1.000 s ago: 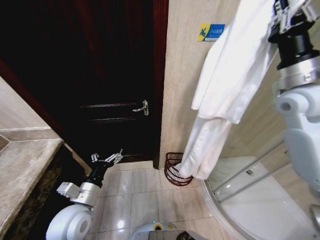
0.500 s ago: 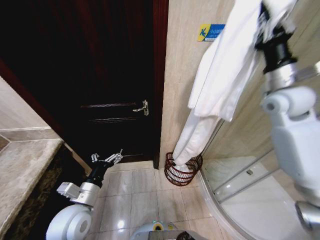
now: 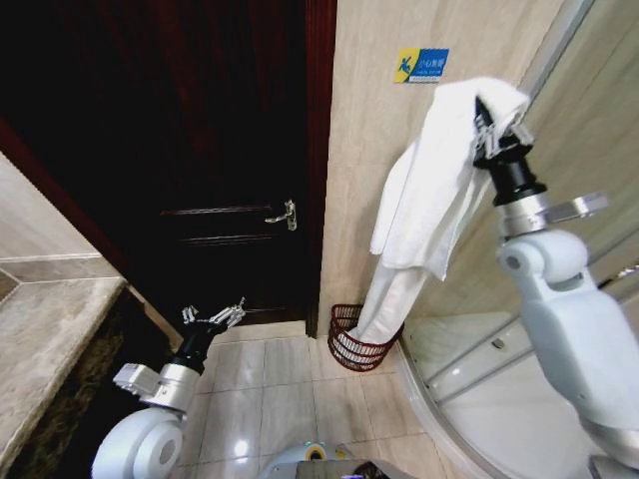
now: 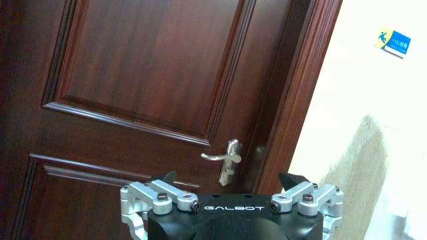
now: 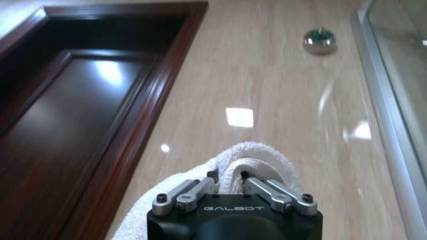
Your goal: Discard the used towel into the hamper.
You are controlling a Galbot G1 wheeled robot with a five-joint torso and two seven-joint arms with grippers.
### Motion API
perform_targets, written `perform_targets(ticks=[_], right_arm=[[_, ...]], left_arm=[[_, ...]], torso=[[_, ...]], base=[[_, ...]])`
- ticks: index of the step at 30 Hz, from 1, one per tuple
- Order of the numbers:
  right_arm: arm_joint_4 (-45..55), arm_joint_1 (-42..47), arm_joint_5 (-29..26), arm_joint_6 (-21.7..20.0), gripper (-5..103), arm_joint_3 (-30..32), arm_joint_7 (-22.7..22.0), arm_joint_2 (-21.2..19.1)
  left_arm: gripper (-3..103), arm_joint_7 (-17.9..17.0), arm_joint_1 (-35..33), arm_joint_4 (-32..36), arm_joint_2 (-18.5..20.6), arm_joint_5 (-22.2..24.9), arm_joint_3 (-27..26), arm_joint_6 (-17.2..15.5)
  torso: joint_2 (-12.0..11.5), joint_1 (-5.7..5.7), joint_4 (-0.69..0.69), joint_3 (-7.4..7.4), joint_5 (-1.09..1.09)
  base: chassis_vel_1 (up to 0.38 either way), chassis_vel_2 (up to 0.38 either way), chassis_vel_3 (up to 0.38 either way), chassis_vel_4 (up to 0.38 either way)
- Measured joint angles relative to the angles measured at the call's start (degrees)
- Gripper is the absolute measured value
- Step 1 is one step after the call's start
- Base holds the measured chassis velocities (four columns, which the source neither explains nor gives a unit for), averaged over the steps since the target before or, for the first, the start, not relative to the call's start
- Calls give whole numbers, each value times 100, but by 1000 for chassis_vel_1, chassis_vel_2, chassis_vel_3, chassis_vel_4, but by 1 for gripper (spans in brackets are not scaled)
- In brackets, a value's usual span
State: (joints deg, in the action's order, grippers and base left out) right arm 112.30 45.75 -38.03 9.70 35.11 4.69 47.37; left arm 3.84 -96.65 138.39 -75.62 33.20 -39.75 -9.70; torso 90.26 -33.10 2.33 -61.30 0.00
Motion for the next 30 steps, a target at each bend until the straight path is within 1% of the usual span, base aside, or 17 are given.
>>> perform_targets(ticks=[10, 18, 24, 30], right_arm=[[36, 412, 109, 23, 9, -101, 19, 281], [-47, 562, 181, 37, 9, -408, -84, 686], [-349, 697, 293, 140, 9, -390, 64, 828], [-801, 1036, 339, 282, 9, -303, 336, 1032]], left_arm=[[100, 0, 0, 0, 0, 0, 0, 0], [100, 0, 0, 0, 0, 0, 0, 0], [100, 0, 0, 0, 0, 0, 0, 0], [100, 0, 0, 0, 0, 0, 0, 0]], torso=[[0, 0, 0, 0, -1], [0, 0, 1, 0, -1], [0, 0, 0, 0, 0], [0, 0, 0, -1, 1]], base=[[0, 0, 0, 0], [0, 0, 0, 0], [0, 0, 0, 0], [0, 0, 0, 0]])
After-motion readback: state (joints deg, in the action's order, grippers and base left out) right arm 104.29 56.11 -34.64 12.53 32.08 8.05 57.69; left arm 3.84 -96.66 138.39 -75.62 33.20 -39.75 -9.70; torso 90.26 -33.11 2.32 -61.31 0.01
